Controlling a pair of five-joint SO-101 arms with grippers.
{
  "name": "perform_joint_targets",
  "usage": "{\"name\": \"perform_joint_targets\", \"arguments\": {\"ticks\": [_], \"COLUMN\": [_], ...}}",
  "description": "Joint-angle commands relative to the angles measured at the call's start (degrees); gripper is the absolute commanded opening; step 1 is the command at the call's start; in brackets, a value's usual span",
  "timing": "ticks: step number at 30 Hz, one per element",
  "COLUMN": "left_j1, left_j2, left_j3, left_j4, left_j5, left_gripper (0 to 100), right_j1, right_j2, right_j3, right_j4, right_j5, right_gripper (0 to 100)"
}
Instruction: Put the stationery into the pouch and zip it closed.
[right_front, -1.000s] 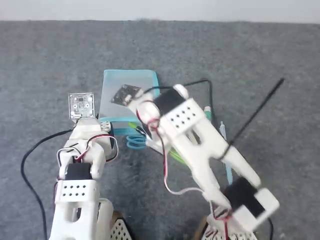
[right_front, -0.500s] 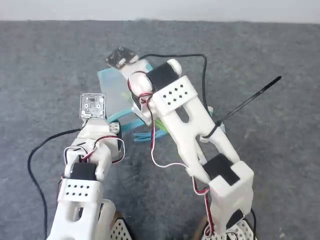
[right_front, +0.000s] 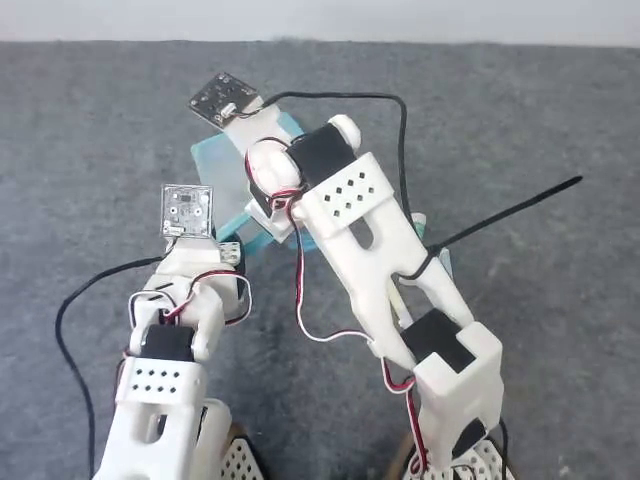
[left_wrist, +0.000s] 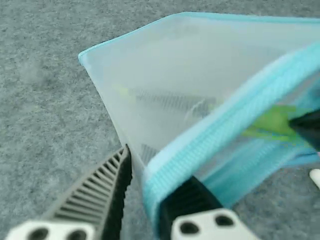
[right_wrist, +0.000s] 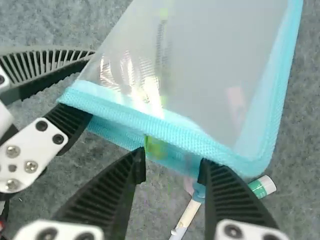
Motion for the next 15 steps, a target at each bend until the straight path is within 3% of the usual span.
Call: {"name": "perform_joint_targets", "arguments": {"ticks": [1,9,15], "left_j1": [1.76,-1.49,-4.75], "left_j2": [-0.88,-0.88,-0.88], "left_j3": [-0.48,-3.56,-5.76], "left_j4": [0.62,0.97,1.76], "left_j5": [-1.49,-1.67,-1.41], "left_gripper": [1,1,1], "right_j1": [1.45,6.11,11.21], "right_j2": [-6.64,-21.76,-33.89], "right_j3": [-4.31,0.18,21.19], "right_j4": [0.75,2.33,1.45], "right_j5": [0.09,3.43,7.47], "right_gripper": [22.5,22.4,22.4]}}
